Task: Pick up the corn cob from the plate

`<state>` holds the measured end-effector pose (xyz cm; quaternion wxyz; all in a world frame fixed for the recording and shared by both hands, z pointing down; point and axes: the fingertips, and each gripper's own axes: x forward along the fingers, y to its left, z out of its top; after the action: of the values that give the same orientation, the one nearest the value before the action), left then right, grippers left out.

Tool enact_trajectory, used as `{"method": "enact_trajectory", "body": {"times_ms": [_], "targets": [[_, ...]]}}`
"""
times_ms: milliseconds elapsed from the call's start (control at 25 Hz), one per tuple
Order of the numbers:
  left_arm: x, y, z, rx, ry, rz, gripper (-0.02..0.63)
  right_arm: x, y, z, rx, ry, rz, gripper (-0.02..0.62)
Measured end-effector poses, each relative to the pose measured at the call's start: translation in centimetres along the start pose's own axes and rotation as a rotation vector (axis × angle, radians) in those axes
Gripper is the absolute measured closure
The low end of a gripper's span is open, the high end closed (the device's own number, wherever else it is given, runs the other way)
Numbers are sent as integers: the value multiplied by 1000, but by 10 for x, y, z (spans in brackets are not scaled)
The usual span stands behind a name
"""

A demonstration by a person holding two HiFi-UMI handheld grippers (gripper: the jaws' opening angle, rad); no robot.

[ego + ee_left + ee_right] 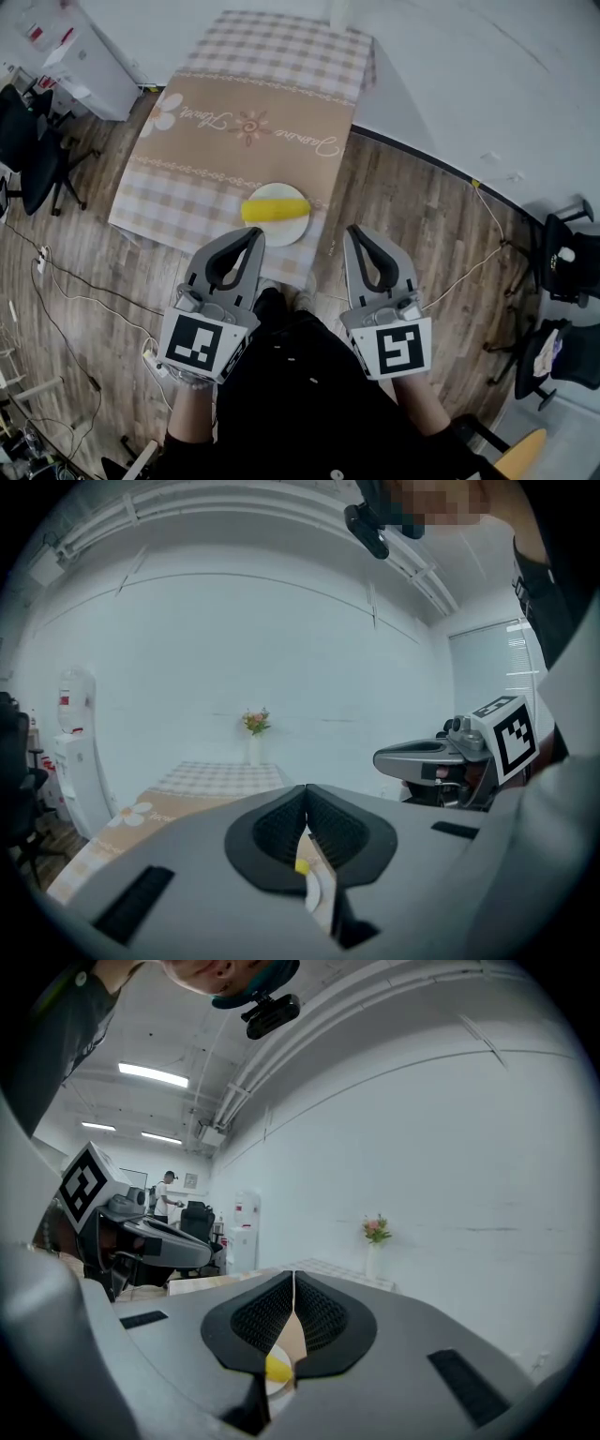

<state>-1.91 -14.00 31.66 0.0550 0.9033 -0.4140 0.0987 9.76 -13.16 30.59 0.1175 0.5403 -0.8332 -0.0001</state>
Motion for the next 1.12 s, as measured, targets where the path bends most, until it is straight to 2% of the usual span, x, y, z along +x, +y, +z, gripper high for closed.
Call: {"method": "enact_trajectory", "body": {"times_ms": [480, 640, 960, 1120], "targets": [[36, 27, -19, 48, 63, -111, 592, 25, -6, -9, 14, 59, -82, 552], [49, 27, -23, 42, 114, -131, 588, 29, -10, -13, 26, 73, -109, 552], [73, 24, -49, 165, 157, -248, 488, 32, -14, -24, 48, 115, -145, 552], [84, 21, -67, 205, 203, -291, 399, 29, -17, -32, 62, 138, -165, 552]]}}
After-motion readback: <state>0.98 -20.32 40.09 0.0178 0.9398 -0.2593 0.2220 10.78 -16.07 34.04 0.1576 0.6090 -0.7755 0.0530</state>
